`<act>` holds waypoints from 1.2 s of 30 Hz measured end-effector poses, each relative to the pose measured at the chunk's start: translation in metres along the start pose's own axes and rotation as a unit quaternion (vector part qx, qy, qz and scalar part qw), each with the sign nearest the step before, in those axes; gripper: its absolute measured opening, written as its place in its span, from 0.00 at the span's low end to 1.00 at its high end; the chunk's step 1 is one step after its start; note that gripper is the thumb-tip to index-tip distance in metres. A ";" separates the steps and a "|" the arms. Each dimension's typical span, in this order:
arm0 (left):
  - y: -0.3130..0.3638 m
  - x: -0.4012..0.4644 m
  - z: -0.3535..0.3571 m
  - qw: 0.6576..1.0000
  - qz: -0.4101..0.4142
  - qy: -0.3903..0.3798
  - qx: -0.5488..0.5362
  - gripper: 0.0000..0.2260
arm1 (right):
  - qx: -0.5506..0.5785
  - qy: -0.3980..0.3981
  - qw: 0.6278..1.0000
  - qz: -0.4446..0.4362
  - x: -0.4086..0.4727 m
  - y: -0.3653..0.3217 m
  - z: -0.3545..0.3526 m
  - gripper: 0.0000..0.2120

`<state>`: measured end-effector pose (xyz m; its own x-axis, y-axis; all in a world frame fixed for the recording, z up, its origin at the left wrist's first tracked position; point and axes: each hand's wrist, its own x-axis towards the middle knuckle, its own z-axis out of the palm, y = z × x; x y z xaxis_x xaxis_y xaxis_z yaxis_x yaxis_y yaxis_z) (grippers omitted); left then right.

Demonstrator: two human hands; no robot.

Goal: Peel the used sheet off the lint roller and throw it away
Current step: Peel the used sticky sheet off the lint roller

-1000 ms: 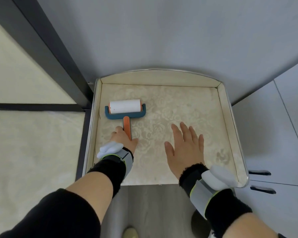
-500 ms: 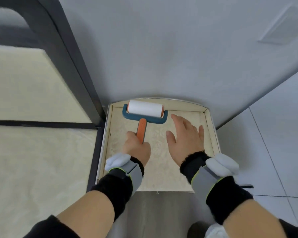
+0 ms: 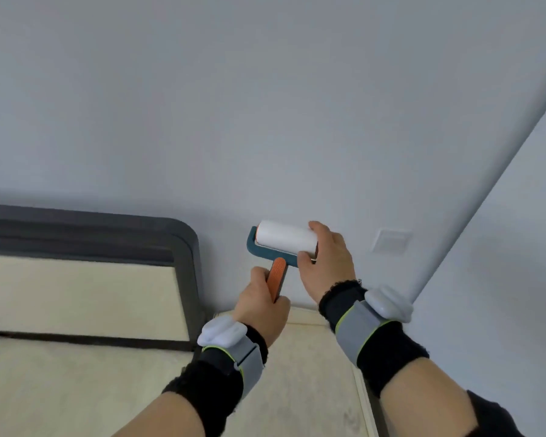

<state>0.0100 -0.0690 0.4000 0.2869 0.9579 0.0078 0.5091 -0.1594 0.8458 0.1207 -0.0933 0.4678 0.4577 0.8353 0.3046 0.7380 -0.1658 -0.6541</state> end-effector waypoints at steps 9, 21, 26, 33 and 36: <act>0.084 -0.029 -0.044 0.995 0.043 0.079 -0.038 0.09 | 0.043 0.043 0.997 -0.045 -0.019 -0.059 -0.086 0.09; 0.123 -0.067 -0.068 0.978 0.114 0.164 -0.053 0.05 | 0.096 0.081 0.988 -0.096 -0.038 -0.080 -0.137 0.12; 0.121 -0.081 -0.066 0.978 0.114 0.168 -0.059 0.05 | 0.066 0.078 0.986 -0.130 -0.052 -0.077 -0.138 0.17; 0.102 -0.107 -0.061 0.983 0.086 0.159 -0.028 0.06 | 0.099 0.069 0.990 -0.066 -0.081 -0.066 -0.128 0.14; 0.085 -0.117 -0.057 0.988 0.066 0.141 -0.024 0.05 | 0.098 0.054 0.993 -0.045 -0.094 -0.056 -0.118 0.09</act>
<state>-0.0263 -0.1808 0.5012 0.1079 0.9590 0.2622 0.4414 -0.2826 0.8517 0.0947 -0.2245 0.5574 0.4524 0.7791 0.4340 0.6729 0.0212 -0.7394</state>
